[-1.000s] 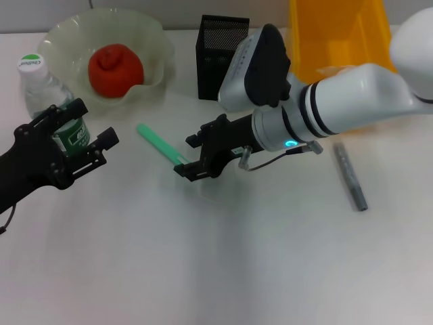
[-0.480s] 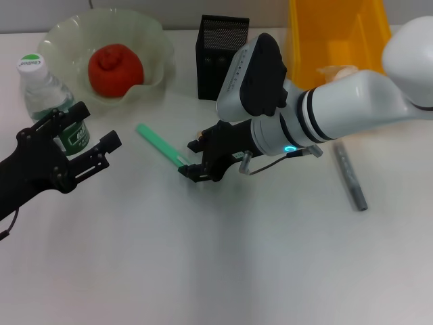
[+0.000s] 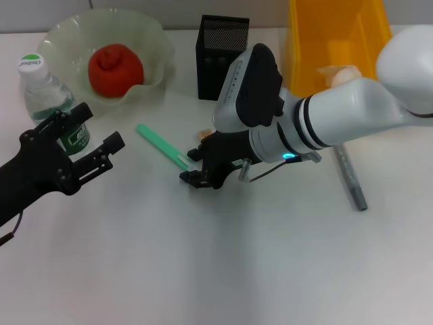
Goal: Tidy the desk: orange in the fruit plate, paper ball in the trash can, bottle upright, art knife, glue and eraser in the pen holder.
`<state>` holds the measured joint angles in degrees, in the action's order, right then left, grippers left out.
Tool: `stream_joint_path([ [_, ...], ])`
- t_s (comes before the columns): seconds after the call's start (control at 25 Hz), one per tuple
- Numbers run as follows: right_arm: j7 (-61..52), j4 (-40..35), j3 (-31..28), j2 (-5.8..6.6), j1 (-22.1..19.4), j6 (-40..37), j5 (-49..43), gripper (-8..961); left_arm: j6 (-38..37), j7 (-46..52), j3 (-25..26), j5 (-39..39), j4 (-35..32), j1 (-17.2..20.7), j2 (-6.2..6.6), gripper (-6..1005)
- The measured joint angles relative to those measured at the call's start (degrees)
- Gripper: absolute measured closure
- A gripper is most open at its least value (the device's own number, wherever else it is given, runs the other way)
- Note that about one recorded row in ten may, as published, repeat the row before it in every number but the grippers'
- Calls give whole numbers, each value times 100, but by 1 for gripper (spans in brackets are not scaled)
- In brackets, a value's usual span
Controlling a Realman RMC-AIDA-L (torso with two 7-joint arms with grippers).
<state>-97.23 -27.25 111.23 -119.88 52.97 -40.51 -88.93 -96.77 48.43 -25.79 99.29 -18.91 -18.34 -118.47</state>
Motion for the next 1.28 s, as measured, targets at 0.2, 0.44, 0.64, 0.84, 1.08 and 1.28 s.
stream_joint_path([
  [0.2,-4,-8,38,0,-24,55,98,557,0,-43,10,-6,87,-1,3,188],
  [0.44,10,-20,28,0,-54,66,132,592,-1,-45,16,-24,89,-3,7,188],
  [0.64,16,-18,-22,0,-70,73,132,770,-8,-45,24,-32,90,-3,11,188],
  [0.84,15,-129,-48,16,-167,90,132,778,-9,-40,24,-49,87,-3,19,187],
  [1.08,22,-527,-457,85,-491,-150,28,779,-20,28,21,-88,43,-3,37,187],
  [1.28,46,-1105,-1401,102,-1005,-821,-645,779,-29,32,21,-89,38,-3,38,187],
])
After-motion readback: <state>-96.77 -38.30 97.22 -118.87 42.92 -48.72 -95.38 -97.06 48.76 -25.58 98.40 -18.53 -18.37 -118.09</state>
